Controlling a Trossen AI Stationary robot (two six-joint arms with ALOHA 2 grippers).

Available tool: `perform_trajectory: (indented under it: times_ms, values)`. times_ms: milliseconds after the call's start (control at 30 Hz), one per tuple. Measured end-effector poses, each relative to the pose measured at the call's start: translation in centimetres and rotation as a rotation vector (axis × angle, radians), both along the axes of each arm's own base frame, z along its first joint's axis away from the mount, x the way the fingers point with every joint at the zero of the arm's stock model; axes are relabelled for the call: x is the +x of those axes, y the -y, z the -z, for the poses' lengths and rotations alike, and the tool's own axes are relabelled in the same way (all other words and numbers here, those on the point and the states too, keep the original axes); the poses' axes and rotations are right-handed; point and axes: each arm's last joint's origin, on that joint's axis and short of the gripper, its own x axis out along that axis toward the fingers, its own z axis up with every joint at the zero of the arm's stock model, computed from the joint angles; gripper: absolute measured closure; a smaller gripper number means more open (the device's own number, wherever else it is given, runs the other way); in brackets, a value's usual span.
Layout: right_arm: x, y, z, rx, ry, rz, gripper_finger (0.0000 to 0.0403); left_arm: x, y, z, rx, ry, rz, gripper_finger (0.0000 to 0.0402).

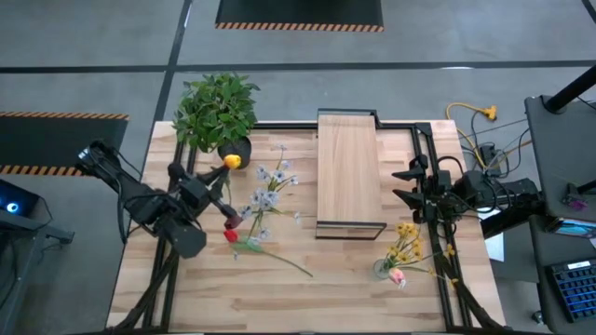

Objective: Pick and place flowers into a vace then onto a shelf
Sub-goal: Put the yellow tulip into the left transparent glass vase

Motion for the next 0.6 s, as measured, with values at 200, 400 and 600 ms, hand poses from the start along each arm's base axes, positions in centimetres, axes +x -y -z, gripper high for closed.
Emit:
perform_trajectory:
  times_ms: [200,400,600]
  values:
    - [0.0,0.0,0.0,0.0,0.001,0.0,0.0184,0.8,0.7,-1.8,-0.067,-0.176,0.19,0.0401]
    - [0.0,0.0,0.0,0.0,0.0,0.0,0.0184,1.4,1.4,-3.3,-0.069,-0.279,0.411,0.0401]
    - [0.0,0.0,0.0,0.0,0.002,0.0,0.0184,1.6,2.0,-5.2,0.108,-0.296,0.666,0.0401]
